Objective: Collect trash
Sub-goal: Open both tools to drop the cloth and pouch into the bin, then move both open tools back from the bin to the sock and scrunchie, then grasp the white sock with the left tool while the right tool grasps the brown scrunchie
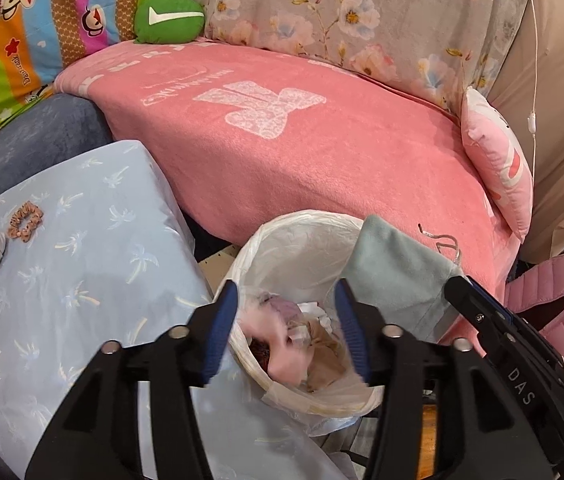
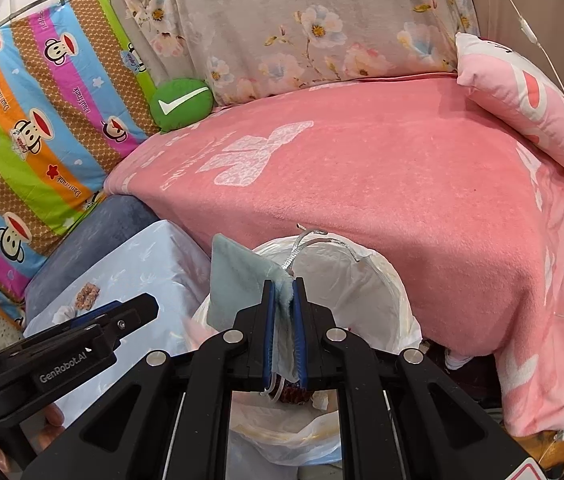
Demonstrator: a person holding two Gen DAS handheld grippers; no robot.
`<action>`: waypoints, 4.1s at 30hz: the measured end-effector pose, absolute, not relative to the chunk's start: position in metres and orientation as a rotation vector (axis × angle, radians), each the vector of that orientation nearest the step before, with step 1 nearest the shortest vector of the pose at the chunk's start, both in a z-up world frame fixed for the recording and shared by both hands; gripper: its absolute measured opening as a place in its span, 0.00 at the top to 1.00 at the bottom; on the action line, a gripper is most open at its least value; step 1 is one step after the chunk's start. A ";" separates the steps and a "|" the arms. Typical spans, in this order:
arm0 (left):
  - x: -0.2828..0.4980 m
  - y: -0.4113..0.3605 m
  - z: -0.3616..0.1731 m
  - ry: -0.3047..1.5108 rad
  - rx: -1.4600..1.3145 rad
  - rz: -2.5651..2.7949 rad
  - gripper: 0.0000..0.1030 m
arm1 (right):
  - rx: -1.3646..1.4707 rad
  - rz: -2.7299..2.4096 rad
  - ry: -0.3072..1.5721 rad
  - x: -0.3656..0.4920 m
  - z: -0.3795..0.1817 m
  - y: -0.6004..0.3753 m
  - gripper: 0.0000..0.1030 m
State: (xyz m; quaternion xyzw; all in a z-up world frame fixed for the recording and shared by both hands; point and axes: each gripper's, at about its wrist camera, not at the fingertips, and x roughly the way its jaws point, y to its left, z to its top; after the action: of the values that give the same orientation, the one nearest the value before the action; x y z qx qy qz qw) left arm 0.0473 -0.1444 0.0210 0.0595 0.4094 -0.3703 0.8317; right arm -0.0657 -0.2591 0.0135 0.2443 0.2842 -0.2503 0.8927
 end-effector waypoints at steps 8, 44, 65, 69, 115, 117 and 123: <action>0.049 -0.142 0.022 0.839 0.137 -0.761 0.34 | 0.498 -0.530 0.577 -0.063 0.015 -0.256 0.73; 0.082 -0.070 0.011 0.862 0.032 -0.648 0.27 | 0.396 -0.415 0.655 -0.015 0.009 -0.186 0.67; 0.134 0.026 -0.012 0.902 -0.080 -0.488 0.25 | 0.295 -0.288 0.742 0.053 -0.005 -0.101 0.60; 0.147 0.048 -0.019 0.908 -0.085 -0.439 0.16 | 0.280 -0.248 0.769 0.072 -0.011 -0.082 0.60; 0.316 0.135 -0.084 1.017 -0.097 -0.319 0.50 | 0.172 -0.037 0.963 0.373 -0.113 0.011 0.87; 0.315 0.136 -0.083 1.015 -0.096 -0.324 0.53 | 0.175 -0.037 0.964 0.370 -0.114 0.010 0.90; 0.307 0.136 -0.079 1.014 -0.107 -0.332 0.58 | 0.185 -0.040 0.970 0.356 -0.113 0.005 0.94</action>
State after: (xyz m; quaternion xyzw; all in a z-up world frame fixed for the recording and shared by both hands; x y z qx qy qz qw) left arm 0.3071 0.1361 -0.0790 -0.0509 0.4829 -0.1581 0.8598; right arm 0.3557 0.0048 -0.1134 0.0888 0.4656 -0.0192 0.8803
